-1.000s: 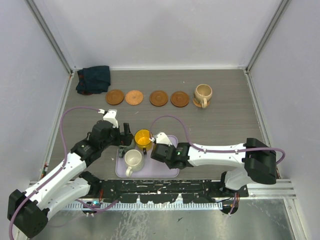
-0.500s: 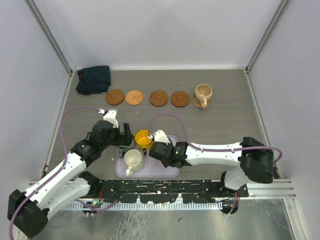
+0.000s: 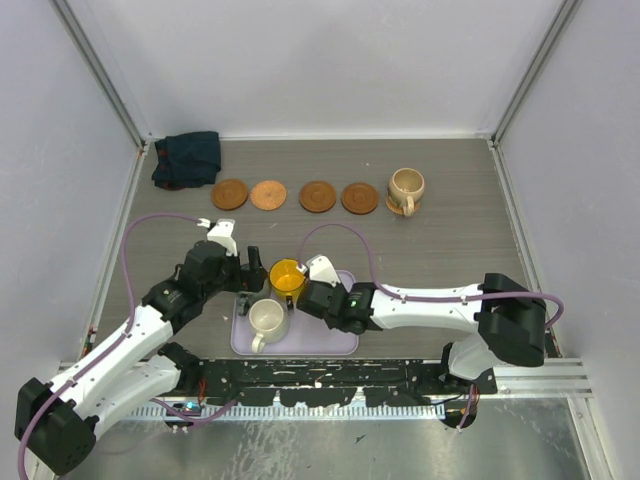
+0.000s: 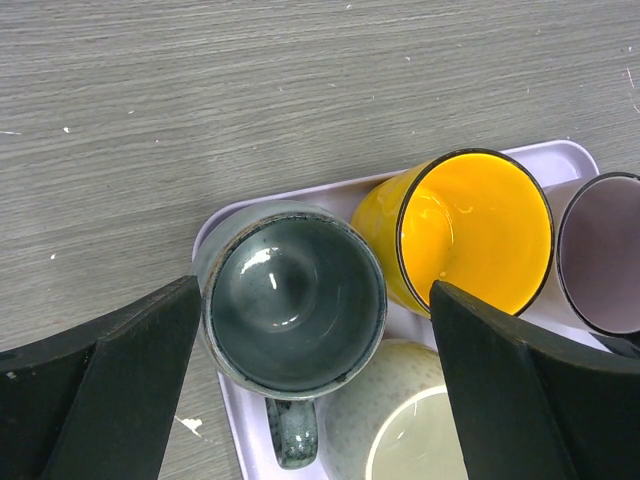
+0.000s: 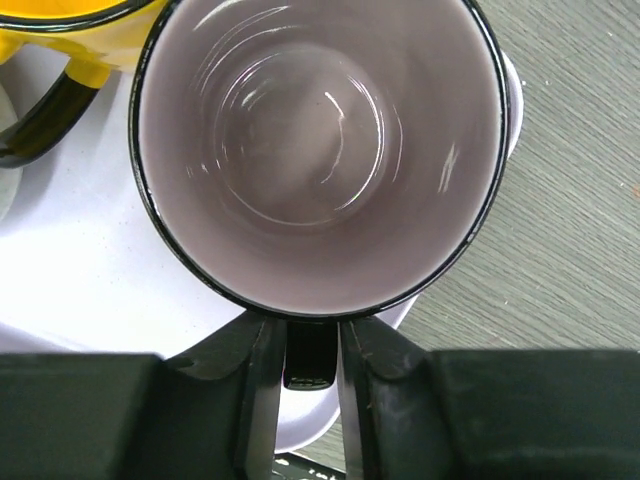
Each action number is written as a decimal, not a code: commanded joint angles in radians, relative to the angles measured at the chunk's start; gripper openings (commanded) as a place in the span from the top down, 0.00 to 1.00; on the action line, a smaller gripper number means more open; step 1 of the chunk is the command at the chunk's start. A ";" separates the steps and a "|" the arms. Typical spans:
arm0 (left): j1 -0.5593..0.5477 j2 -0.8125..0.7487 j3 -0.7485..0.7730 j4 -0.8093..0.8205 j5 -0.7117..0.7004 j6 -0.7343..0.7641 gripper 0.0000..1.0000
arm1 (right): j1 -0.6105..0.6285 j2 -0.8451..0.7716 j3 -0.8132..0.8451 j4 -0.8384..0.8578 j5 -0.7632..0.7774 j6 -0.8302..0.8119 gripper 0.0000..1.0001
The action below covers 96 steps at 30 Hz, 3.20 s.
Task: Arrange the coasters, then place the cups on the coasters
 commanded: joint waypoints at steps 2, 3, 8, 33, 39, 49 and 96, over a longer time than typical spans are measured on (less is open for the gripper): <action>-0.003 -0.001 0.004 0.046 0.008 -0.004 0.02 | -0.016 0.002 -0.012 0.067 0.033 0.015 0.76; -0.002 -0.001 0.005 0.048 0.008 -0.004 0.02 | -0.020 0.002 -0.013 0.069 0.028 0.012 0.80; -0.003 0.003 0.006 0.052 0.010 -0.005 0.02 | -0.036 -0.003 -0.014 0.082 0.024 -0.011 0.99; -0.003 0.030 0.026 0.077 0.004 0.023 0.02 | -0.255 -0.080 0.097 0.194 0.229 -0.068 0.99; -0.003 0.064 0.046 0.105 0.005 0.039 0.02 | -0.387 0.044 0.237 0.264 0.235 -0.140 0.99; -0.002 0.145 0.078 0.155 -0.030 0.080 0.02 | -0.614 0.258 0.431 0.370 0.081 -0.237 0.99; 0.000 0.212 0.088 0.209 -0.021 0.073 0.02 | -0.751 0.411 0.434 0.493 -0.017 -0.285 0.99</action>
